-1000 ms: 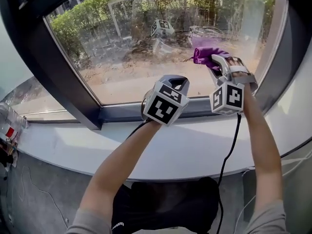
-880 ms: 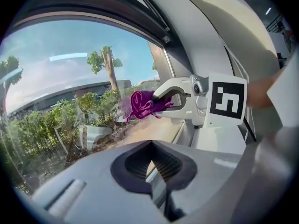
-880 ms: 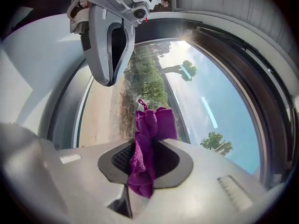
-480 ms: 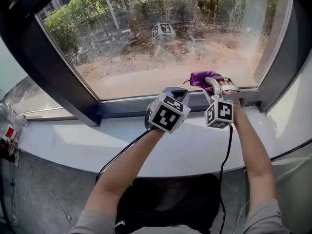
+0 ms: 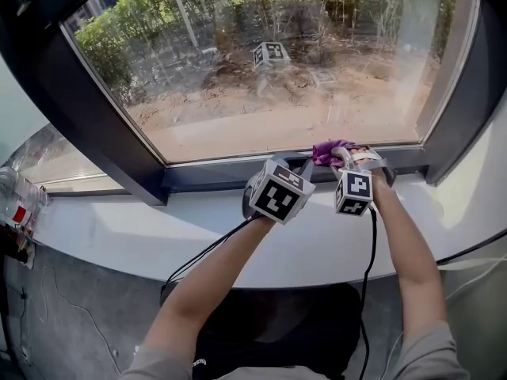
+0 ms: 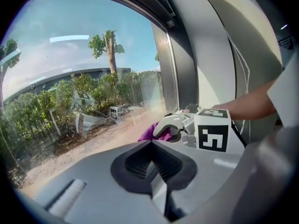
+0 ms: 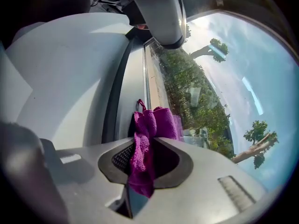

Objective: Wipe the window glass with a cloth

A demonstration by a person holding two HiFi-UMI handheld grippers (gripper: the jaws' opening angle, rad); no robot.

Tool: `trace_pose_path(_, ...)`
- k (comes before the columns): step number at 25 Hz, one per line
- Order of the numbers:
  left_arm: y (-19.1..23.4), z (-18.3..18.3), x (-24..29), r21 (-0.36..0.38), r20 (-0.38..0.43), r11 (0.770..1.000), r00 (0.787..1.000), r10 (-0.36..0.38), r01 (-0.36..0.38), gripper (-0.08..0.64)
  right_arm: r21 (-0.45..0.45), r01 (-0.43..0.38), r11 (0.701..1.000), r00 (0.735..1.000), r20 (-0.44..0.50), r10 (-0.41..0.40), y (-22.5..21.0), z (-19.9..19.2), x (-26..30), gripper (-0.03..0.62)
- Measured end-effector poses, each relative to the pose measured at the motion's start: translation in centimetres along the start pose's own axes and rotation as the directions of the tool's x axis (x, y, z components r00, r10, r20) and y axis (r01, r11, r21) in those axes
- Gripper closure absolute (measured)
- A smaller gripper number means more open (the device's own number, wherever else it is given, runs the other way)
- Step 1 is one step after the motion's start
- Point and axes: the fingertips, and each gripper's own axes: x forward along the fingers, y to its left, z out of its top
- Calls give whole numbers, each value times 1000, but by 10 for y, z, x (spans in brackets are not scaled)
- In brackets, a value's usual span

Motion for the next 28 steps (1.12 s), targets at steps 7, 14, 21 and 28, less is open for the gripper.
trace_pose_path(7,0,23,-16,30,29,999,999,20,-20,560,-5,69,998,997,25,-69,-17,4,-29,492)
trace_pose_path(14,3,78,-30,119,88,992,995,39,-50,560,6,272,962,960,70,-272,-92,10,-93,492)
trace_pose_path(21,16,155,-55,173,192,979,979,74,-108,559,2,494,869,864,104,-492,-202,20,-174,492)
trace_pose_path(28,22,227,-90,199,296,966,950,99,-163,560,4,684,729,725,102,-681,-316,26,-257,491)
